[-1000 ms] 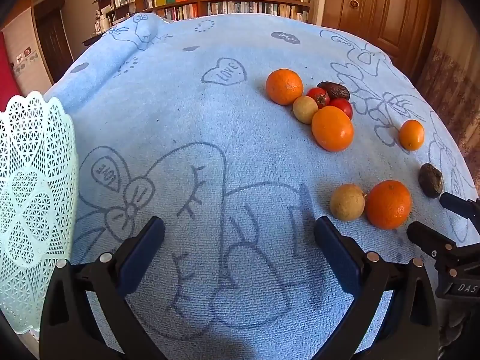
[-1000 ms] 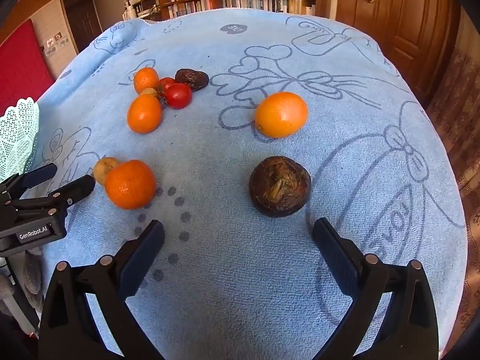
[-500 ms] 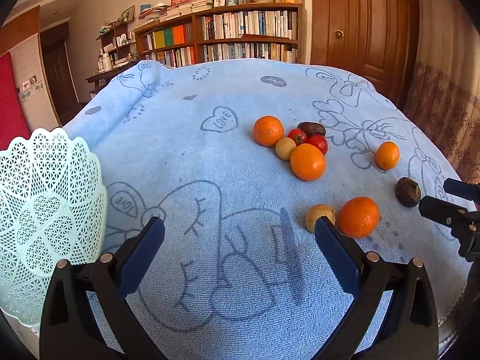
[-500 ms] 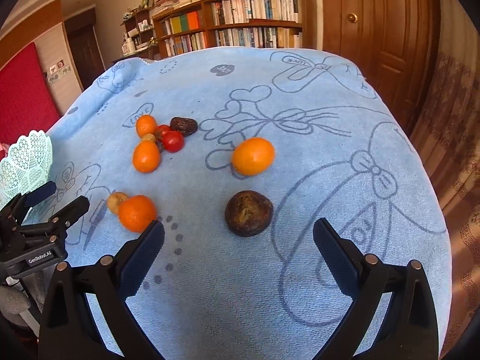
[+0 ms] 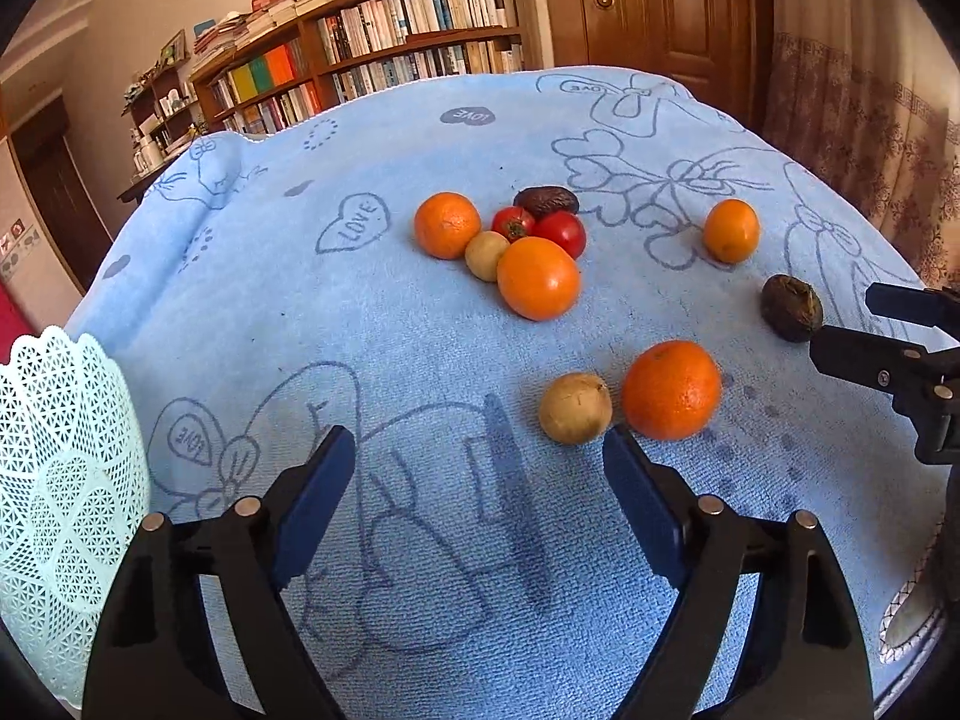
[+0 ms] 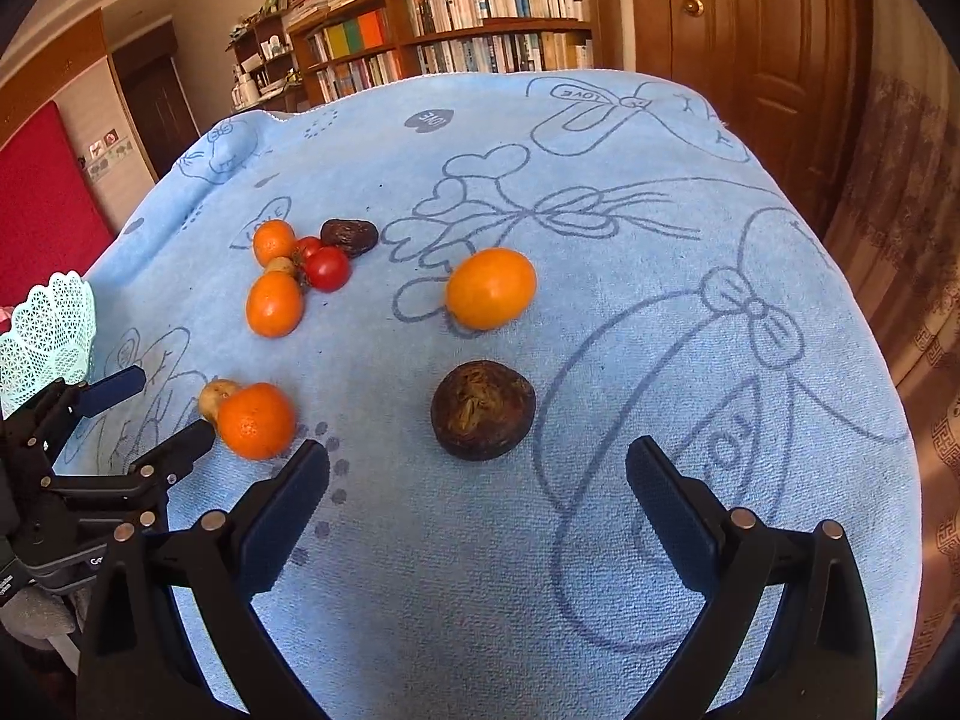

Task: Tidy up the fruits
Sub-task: 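Reach the left gripper to the small tan round fruit and close on it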

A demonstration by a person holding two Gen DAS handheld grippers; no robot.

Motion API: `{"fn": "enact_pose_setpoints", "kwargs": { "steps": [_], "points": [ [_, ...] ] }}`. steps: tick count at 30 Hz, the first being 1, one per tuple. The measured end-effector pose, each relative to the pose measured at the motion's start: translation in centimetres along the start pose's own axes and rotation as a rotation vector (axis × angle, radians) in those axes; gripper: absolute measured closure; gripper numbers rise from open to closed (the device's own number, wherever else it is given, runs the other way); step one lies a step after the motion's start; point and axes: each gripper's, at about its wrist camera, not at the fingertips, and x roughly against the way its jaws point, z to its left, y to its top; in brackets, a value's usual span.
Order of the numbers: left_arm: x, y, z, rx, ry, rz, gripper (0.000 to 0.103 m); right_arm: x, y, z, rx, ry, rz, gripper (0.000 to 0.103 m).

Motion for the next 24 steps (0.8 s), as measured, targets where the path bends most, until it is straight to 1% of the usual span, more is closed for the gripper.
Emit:
{"fn": "enact_pose_setpoints", "kwargs": {
  "steps": [2,5,7,8,11,14,16,18,19,21,22,24],
  "points": [
    [-0.4,0.2,0.0,0.005,-0.019,0.014,0.025,-0.1,0.0,-0.2,-0.014,0.01,0.007,0.005],
    [-0.6,0.4,-0.2,0.01,-0.049,0.022,0.026,-0.1,0.0,-0.4,-0.026,0.016,0.01,0.005],
    [-0.7,0.5,-0.4,0.005,-0.055,0.025,0.028,-0.1,0.1,-0.4,-0.026,0.016,0.008,0.005],
    [-0.8,0.6,-0.6,0.004,-0.061,0.027,0.032,-0.1,0.2,-0.4,-0.026,0.017,0.007,0.005],
    [-1.2,0.8,-0.7,0.011,-0.071,0.032,0.033,0.0,0.2,-0.3,-0.026,0.018,0.004,0.005],
    [-1.4,0.9,-0.6,0.022,-0.082,0.039,0.038,0.0,0.2,-0.4,-0.028,0.018,0.004,0.005],
    [-1.5,0.9,-0.6,0.027,-0.087,0.043,0.042,-0.1,0.2,-0.4,-0.028,0.019,0.006,0.005],
    [-1.6,0.9,-0.7,0.029,-0.096,0.047,0.049,-0.1,0.2,-0.4,-0.028,0.018,0.006,0.005],
    [-1.6,0.9,-0.8,0.03,-0.099,0.047,0.05,-0.1,0.2,-0.3,-0.027,0.017,0.006,0.005],
    [-1.6,1.0,-0.8,0.034,-0.111,0.044,0.059,-0.2,0.2,-0.3,-0.024,0.016,0.005,0.005],
    [-1.6,0.9,-0.8,0.039,-0.12,0.041,0.061,-0.2,0.2,-0.3,-0.024,0.016,0.005,0.005],
    [-1.5,0.9,-0.8,0.045,-0.132,0.035,0.069,-0.2,0.2,-0.3,-0.024,0.015,0.006,0.005]
  ]
}}
